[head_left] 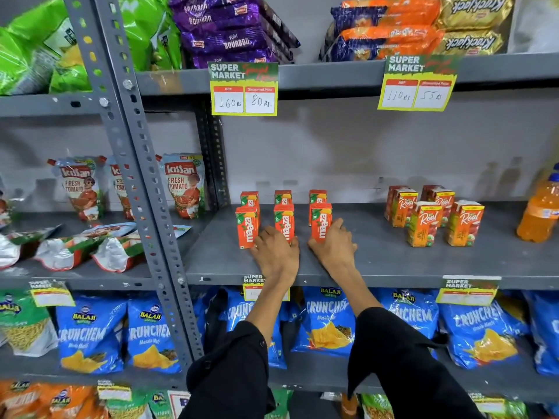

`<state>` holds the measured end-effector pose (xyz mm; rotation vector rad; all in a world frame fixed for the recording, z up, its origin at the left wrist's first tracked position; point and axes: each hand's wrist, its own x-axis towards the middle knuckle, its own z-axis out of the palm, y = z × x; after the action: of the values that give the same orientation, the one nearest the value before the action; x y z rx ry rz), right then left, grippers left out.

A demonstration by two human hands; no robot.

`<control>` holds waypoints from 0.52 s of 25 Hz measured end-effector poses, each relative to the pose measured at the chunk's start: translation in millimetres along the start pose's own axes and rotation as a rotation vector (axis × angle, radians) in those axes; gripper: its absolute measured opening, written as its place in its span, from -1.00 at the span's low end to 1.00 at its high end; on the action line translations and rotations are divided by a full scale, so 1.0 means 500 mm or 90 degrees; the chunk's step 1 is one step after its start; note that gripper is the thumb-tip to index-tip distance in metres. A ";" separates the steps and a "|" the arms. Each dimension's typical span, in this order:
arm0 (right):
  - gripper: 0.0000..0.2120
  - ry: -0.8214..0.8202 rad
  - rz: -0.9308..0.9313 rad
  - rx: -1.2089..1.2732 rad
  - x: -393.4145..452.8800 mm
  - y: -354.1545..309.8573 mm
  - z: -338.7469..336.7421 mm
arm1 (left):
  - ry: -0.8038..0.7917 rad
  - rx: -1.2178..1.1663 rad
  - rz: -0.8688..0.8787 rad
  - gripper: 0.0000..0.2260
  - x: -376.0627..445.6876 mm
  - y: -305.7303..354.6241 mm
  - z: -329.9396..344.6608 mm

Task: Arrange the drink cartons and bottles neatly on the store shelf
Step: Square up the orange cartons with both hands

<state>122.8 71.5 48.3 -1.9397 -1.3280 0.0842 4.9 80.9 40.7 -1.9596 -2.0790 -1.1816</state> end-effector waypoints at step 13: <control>-0.37 -0.015 -0.015 0.053 -0.006 0.013 -0.010 | -0.032 -0.047 0.010 -0.44 0.006 -0.003 0.001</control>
<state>128.9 65.1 46.7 -1.8572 -1.3421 0.1495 3.2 83.9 41.3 -2.0547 -2.0678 -1.2361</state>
